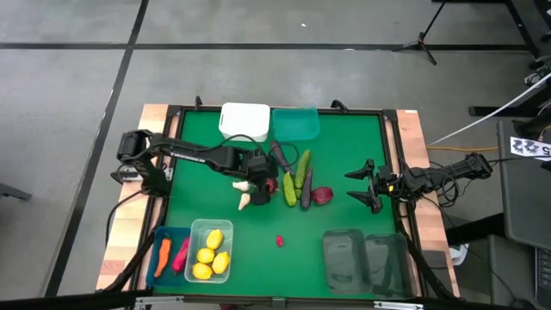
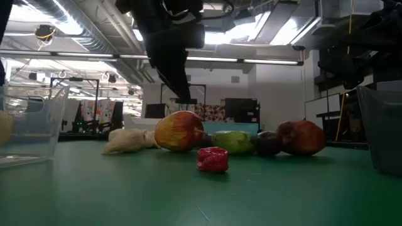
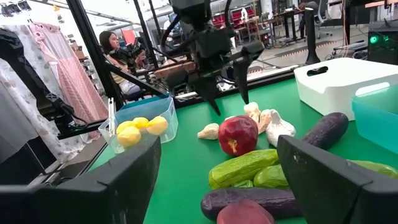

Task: Sort produce into baskets
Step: Put the apple into the white bin

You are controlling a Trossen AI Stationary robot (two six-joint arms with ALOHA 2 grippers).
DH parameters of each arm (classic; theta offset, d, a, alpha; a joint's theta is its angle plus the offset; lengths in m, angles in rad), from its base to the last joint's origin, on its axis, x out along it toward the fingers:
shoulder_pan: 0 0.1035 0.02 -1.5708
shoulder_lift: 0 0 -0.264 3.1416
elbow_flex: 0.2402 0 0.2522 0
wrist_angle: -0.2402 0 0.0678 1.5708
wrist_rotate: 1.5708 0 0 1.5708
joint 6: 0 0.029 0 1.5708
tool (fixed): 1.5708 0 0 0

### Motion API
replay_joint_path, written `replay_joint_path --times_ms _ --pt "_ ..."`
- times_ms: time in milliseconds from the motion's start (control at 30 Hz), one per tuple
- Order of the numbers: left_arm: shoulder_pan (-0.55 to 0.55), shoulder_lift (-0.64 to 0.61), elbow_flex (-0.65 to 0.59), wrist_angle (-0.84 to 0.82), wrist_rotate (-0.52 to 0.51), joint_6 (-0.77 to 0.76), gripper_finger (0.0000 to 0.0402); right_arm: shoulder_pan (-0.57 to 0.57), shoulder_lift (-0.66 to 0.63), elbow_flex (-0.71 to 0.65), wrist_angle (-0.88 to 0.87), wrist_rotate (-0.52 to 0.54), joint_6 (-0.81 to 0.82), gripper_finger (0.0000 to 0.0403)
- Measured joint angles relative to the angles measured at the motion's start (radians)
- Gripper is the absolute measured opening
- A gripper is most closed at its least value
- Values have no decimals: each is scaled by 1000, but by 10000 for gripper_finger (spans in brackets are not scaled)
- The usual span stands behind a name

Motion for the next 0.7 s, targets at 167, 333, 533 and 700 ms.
replay_joint_path --times_ms 167,333,533,700 --pt "6 6 0 6 -25 -3 258 0 0 0 0 0 0 321" --pt "17 2 0 10 -40 35 256 0 0 0 0 0 1 321" --pt "23 1 0 27 -42 85 254 0 0 0 0 0 2 321" --pt "22 1 0 31 -45 67 253 0 0 0 0 0 3 321"
